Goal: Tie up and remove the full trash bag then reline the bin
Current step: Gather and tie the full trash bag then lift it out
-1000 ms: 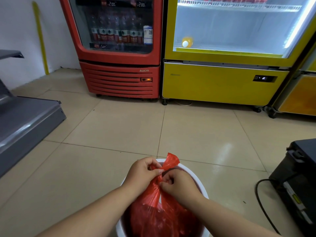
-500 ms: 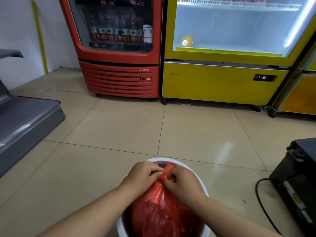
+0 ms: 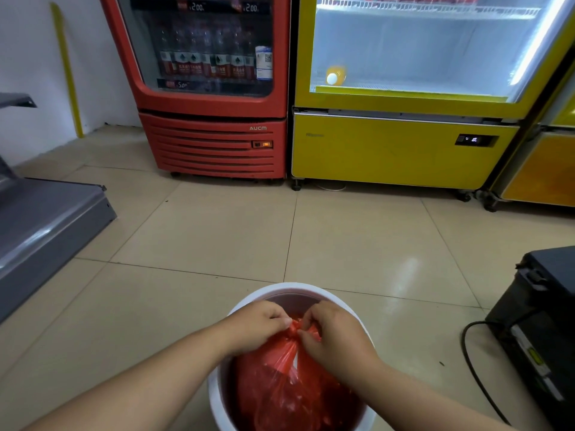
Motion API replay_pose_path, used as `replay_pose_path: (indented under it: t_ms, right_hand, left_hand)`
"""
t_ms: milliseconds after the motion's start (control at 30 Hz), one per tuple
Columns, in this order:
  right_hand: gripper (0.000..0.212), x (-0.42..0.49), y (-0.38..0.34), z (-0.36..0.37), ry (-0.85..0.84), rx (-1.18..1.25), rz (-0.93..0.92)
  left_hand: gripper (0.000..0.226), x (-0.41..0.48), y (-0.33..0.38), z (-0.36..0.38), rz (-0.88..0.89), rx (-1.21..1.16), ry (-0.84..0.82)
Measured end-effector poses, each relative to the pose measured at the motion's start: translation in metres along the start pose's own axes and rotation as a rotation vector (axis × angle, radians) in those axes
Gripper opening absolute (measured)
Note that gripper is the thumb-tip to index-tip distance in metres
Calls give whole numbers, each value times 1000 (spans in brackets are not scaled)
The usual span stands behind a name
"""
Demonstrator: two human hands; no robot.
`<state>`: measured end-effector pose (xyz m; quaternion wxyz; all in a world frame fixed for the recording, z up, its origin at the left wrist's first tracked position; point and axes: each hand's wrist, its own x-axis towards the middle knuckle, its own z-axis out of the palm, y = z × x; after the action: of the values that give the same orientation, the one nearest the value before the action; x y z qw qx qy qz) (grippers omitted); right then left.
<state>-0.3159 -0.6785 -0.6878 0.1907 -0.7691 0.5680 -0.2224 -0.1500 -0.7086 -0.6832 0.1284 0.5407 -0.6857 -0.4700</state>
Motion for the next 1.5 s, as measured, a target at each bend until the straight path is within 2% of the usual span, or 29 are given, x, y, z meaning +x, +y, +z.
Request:
replay_pose_path:
  t_ms: [167,433,567,667,800,900,967,1100,1200,1300,1433,1467,1500]
  right_hand:
    - [50,-5,-2,9,4,45,8]
    - [12,-5,-8,16,37,53,96]
    - [35,-5,-11,19,42,67,126]
    - [38,-5,-12,19,30,60,125]
    - [38,-5,-10,15,-29,38,112]
    - [33,-6,-8,14,-79,4,118]
    - [30,-7,-7,13,-110,-27,122]
    - [25,-10,-4,9,-181,-77,109]
    - [15,-11,1,8,-210,-93,105]
    - [21,-12,4,8,-225,-112,100]
    - [10,-9,10,9,-202,-105,68]
    - [17,-7,10,8,-195,-81,57]
    - [36,-4,10,7,-200,-62,46]
  left_hand:
    - [30,-2,2,1,-101,-209,-27]
    - [33,-3,0,-1,-95,-331,-19]
    - [35,-7,0,-3,-79,-328,7]
    - [29,-10,1,-4,-69,-326,14]
    - [17,-13,-4,-7,-9,-202,42]
    - [17,-9,-10,-7,110,84,139]
    - [20,-7,-14,-9,225,274,195]
    - [37,-6,-27,-14,359,447,271]
    - [55,-7,-35,-18,300,524,273]
    - [49,-7,-38,-17,307,571,284]
    - [50,-10,-33,-21,286,513,264]
    - [47,-12,-29,-24,278,501,241]
    - [46,-12,-27,-26,286,485,230]
